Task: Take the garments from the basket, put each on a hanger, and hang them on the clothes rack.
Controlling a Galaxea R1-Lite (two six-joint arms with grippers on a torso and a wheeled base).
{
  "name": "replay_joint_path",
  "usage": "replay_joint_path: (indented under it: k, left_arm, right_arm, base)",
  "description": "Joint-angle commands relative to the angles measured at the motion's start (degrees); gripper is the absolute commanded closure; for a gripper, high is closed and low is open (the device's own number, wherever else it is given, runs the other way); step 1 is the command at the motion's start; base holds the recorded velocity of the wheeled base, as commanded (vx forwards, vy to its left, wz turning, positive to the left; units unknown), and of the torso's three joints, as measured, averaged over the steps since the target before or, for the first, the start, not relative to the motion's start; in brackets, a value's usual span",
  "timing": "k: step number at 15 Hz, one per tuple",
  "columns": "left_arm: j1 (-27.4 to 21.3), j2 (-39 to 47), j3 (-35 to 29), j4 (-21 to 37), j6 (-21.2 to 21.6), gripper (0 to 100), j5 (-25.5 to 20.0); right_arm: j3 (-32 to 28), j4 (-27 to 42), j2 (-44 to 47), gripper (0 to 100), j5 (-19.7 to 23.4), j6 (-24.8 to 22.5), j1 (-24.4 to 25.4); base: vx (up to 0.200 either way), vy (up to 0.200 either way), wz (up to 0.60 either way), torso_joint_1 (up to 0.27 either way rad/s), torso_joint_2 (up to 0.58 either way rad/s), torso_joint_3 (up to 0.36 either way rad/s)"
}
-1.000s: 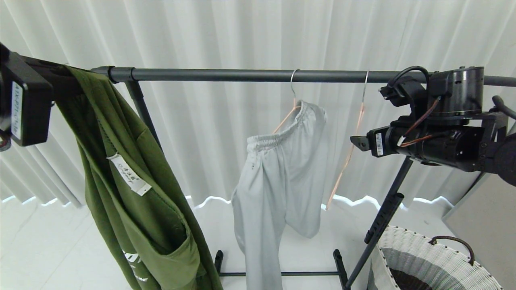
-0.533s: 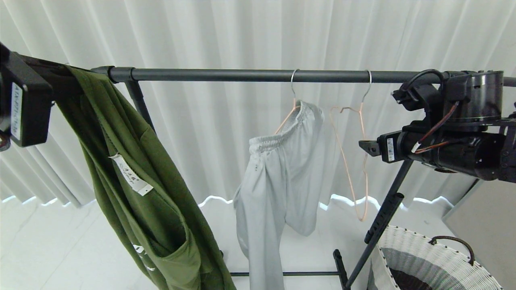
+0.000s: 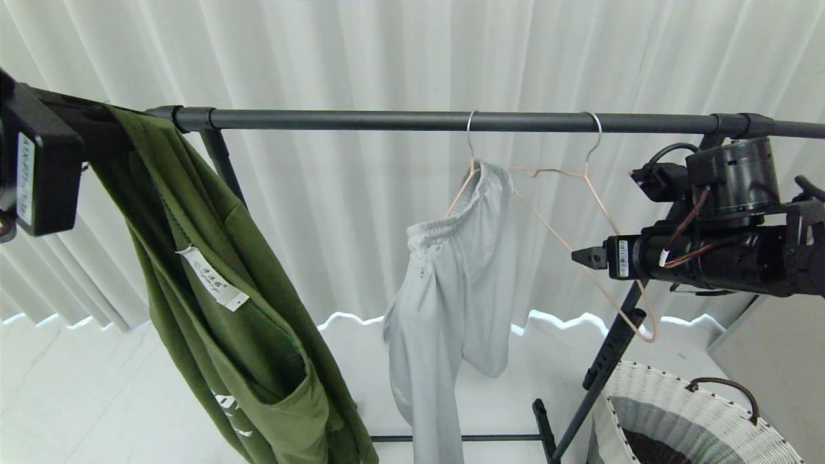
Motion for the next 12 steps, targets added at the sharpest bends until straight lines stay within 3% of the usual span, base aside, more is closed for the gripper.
replay_joint_path:
  k: [1,12]
  left_arm:
    - [-0.1,0.1,0.0,0.0,0.0,100,0.0]
    - [0.0,0.1,0.2,0.0,-0.1,100,0.0]
  right_arm:
    - [-0.1,0.0,0.6,0,1.3,0.0,-0.7]
    - [-2.7,-0.5,5.0,0,1.4,-0.5,0.2]
  base:
    - [0.000,0.000,0.00,0.000,0.00,0.000]
    - [0.000,0.000,0.00,0.000,0.00,0.000]
